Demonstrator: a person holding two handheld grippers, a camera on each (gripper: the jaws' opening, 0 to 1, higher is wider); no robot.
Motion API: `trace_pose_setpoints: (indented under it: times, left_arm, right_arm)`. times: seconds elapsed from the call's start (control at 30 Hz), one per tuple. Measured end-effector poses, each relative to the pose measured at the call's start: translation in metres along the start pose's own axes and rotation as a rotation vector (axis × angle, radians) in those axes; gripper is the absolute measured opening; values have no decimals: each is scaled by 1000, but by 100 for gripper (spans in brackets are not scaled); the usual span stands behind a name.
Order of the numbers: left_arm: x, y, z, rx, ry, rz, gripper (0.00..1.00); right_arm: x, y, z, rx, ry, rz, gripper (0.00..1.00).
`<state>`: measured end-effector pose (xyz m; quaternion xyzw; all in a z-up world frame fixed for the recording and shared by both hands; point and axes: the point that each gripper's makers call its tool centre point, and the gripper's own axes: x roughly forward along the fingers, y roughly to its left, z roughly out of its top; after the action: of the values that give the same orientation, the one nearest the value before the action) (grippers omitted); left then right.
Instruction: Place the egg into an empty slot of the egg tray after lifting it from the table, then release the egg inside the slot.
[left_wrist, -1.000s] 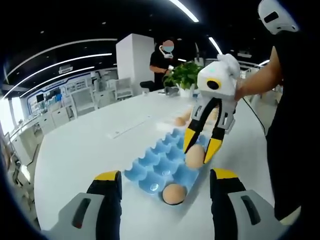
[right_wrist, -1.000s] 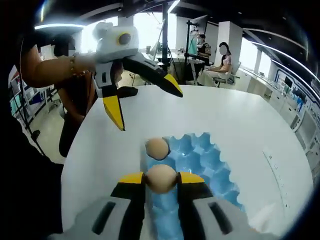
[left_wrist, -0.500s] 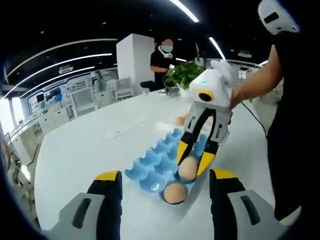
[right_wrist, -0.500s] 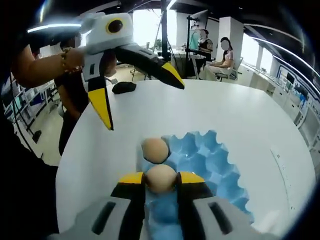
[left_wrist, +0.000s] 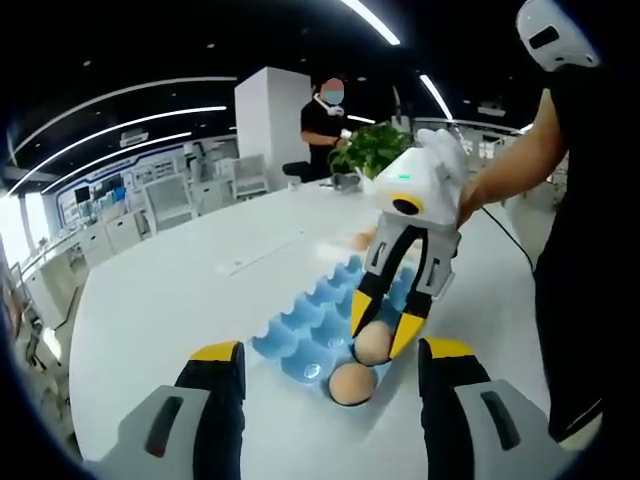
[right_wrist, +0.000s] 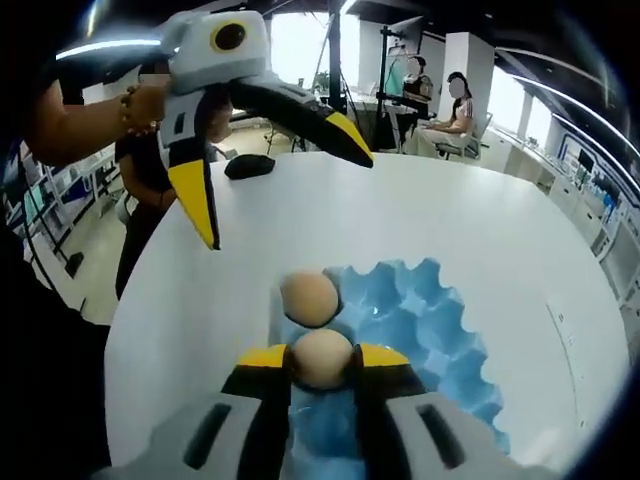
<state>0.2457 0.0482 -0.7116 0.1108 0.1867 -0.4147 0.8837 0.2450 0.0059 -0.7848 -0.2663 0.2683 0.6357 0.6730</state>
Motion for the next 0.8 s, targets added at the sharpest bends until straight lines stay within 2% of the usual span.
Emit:
trace_pose_setpoints:
  times: [0.43,0.5,0.67,0.73,0.8]
  left_arm:
    - [1,-2,0,1,2,-6,70]
    - [1,-2,0,2,2,-6,70]
    - [0,-2,1,2,0,-4,70]
    - [0,-2,0,2,1,-3,70]
    - [0,-2,0,1,1,-3,70]
  right_arm:
    - [-1,1,-1,-35,-12,9,25]
    - [-1,0,0,-19,-26,4,25]
    - [-1,2,-1,-48,-50,6,26]
    - [-1,3,-1,-90,-56,3,26]
    - [-1,4,-2,-87,-60,-1,27]
